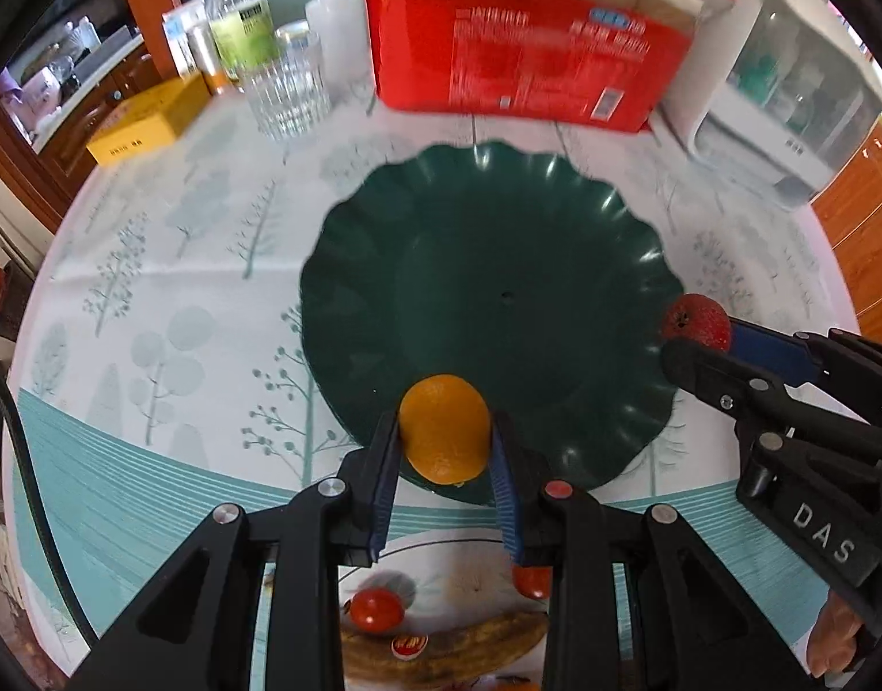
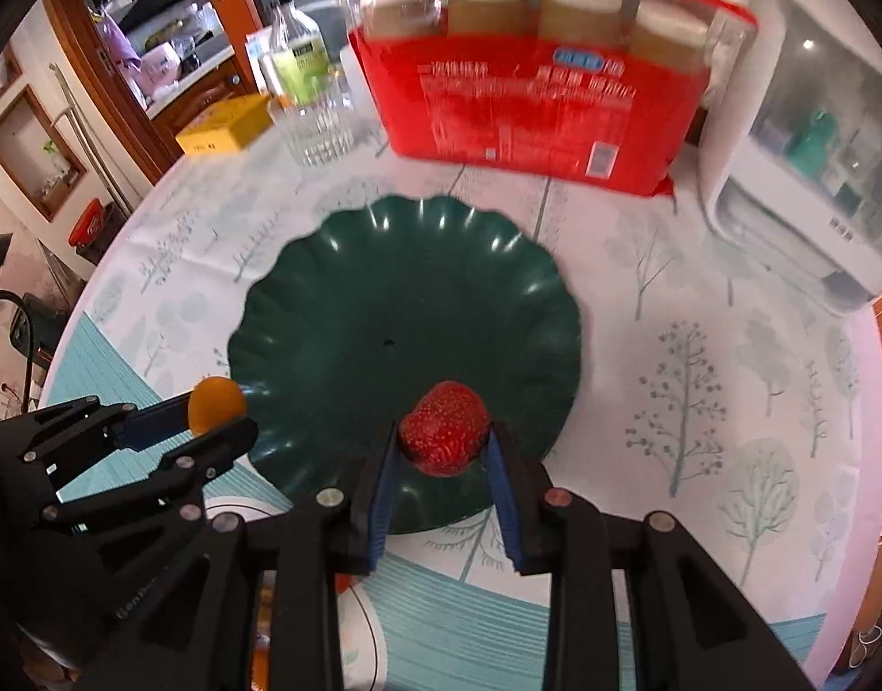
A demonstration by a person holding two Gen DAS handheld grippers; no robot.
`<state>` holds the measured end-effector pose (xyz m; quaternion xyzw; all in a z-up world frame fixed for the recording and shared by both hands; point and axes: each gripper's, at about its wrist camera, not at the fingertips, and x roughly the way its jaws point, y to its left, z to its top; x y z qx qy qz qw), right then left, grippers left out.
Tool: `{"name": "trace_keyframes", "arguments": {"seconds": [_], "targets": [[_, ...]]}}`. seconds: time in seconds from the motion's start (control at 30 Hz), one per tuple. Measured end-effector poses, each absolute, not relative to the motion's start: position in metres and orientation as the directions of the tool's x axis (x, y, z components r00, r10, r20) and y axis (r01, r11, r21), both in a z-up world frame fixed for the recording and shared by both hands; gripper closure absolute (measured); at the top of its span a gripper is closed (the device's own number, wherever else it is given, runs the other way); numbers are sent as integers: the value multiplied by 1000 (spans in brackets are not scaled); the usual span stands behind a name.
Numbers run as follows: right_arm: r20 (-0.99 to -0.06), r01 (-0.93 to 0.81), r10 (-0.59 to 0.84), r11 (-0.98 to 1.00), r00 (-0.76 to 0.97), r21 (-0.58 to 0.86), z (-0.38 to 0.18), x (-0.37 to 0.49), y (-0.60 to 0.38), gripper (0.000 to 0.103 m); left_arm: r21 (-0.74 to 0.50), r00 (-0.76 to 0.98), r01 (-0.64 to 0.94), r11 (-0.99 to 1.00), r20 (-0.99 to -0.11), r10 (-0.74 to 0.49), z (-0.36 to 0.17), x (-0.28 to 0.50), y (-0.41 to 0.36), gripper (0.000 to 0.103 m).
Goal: Organize fruits
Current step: 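Carry the orange and strawberry to the green plate and open both tools, then move both tools back toward the white fruit plate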
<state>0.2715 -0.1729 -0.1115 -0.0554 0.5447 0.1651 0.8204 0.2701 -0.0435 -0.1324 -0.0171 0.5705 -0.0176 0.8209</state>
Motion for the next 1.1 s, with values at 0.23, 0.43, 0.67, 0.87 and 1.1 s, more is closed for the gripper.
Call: {"name": "trace_keyframes", "arguments": {"seconds": [0.23,0.43,0.67,0.87,1.1], "targets": [[-920,-341,182,938,346,57,-138,285,-161,72,-51,331,-27,998,-943,-39,-159,287,-37,75],[-924,-357,154,934,350,21,-151,293,-154,71,-61,342,-69,996,-939,-33,-167,298,-28,71],[-922,-361,172,932,348,38,-152,292,-158,65,-29,366,-102,994,-930,10,-161,295,-21,26],[-914,-357,178,933,363,40,-145,287,-162,55,-50,390,-111,993,-921,-3,-149,285,-16,24],[-903,-361,191,932,384,44,-126,269,-163,55,-8,415,-79,997,-910,26,-126,264,-20,24]]}}
